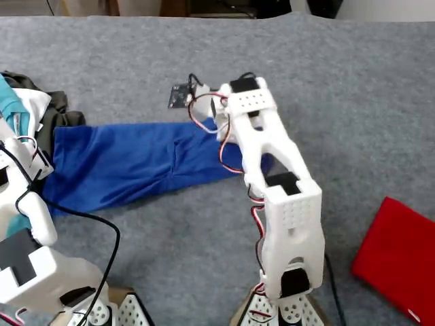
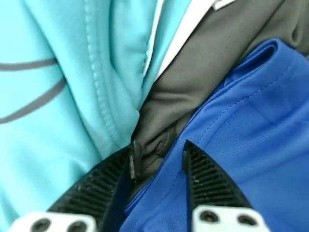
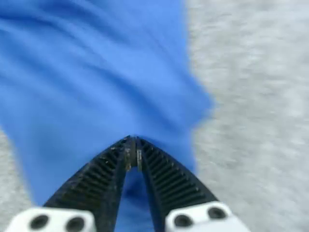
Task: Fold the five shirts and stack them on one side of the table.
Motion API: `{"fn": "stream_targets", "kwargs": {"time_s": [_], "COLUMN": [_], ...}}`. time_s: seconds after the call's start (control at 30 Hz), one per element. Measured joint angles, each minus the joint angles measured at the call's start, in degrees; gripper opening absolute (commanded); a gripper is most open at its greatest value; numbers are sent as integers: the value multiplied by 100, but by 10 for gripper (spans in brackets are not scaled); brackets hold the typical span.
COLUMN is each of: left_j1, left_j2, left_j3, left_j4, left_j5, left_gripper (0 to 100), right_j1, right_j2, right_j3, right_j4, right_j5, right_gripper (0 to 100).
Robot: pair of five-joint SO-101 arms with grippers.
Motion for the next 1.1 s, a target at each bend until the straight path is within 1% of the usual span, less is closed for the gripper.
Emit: {"fn": "stream_targets", "kwargs": {"time_s": [0.1, 0.27, 0.47, 0.67, 0.83, 0.9, 1.03, 1.1], "left_j1": [0, 0, 0, 35, 44, 44, 44, 44], "left_j2": [0, 0, 0, 0, 0, 0, 0, 0], "left_j3": [0, 0, 0, 70, 70, 70, 70, 70], "left_j4": [0, 0, 0, 0, 0, 0, 0, 0], "left_j5": [0, 0, 0, 9, 0, 0, 0, 0], "left_gripper": [155, 154, 154, 155, 155, 155, 157, 157], "right_j1": [18, 18, 35, 396, 721, 826, 958, 1020], "right_j2": [9, 18, 0, -264, -264, -264, -264, -264], "right_j3": [-325, -387, -440, -53, 325, 387, 387, 387], "right_j4": [123, 281, 1020, 985, 730, 712, 695, 721], "right_j5": [44, 105, 105, -369, -1125, -1468, -2224, -2523], "right_gripper": [6, 5, 5, 8, 16, 64, 238, 286]}}
